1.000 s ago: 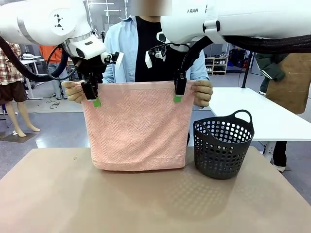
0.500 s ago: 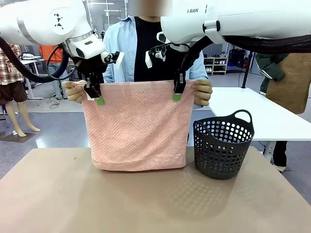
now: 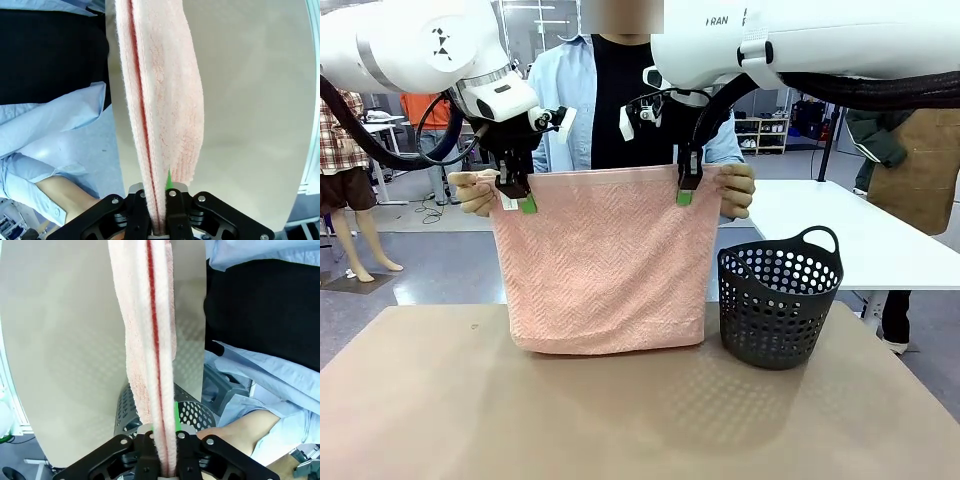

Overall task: Fold the towel.
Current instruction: Release the end of the 100 cm Hotel Towel you were holding and grab the top end of the folded side.

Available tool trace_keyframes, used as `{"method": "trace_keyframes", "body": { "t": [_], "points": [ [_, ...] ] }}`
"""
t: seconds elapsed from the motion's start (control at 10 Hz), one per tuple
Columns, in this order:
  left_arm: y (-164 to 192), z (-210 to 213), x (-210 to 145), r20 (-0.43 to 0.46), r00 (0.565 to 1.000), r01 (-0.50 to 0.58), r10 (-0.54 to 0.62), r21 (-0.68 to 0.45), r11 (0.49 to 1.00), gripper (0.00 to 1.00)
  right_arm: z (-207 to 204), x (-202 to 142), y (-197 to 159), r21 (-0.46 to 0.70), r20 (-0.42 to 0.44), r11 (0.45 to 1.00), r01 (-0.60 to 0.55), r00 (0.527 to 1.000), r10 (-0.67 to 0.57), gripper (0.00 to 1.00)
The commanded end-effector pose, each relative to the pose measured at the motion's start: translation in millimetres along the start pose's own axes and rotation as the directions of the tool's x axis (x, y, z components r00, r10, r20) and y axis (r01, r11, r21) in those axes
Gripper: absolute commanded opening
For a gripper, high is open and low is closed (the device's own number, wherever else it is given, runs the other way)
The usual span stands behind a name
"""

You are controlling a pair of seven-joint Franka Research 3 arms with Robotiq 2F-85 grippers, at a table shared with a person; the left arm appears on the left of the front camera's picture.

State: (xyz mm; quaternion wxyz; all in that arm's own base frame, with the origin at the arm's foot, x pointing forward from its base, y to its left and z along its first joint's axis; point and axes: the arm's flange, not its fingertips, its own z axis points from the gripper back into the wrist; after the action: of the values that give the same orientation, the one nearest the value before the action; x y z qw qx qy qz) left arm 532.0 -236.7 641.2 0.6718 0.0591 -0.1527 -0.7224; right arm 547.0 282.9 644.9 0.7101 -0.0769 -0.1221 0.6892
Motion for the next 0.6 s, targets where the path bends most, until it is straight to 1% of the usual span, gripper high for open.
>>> {"method": "trace_keyframes", "body": {
  "t": [0.0,0.1,0.5],
  "points": [
    [4.2,4.3,-6.4,0.039,0.999,0.028,-0.027,-0.016,0.999,0.00,1.7,-0.7,-6.1,0.023,0.021,1.000,0.012,1.000,-0.012,0.00],
    [0.0,0.0,0.0,0.000,1.000,0.000,0.000,0.000,1.000,0.00,0.0,0.0,0.0,0.000,0.000,1.000,0.000,1.000,0.000,0.00],
    [0.0,0.0,0.0,0.000,1.000,0.000,0.000,0.000,1.000,0.00,0.0,0.0,0.0,0.000,0.000,1.000,0.000,1.000,0.000,0.00]
  ]
}}
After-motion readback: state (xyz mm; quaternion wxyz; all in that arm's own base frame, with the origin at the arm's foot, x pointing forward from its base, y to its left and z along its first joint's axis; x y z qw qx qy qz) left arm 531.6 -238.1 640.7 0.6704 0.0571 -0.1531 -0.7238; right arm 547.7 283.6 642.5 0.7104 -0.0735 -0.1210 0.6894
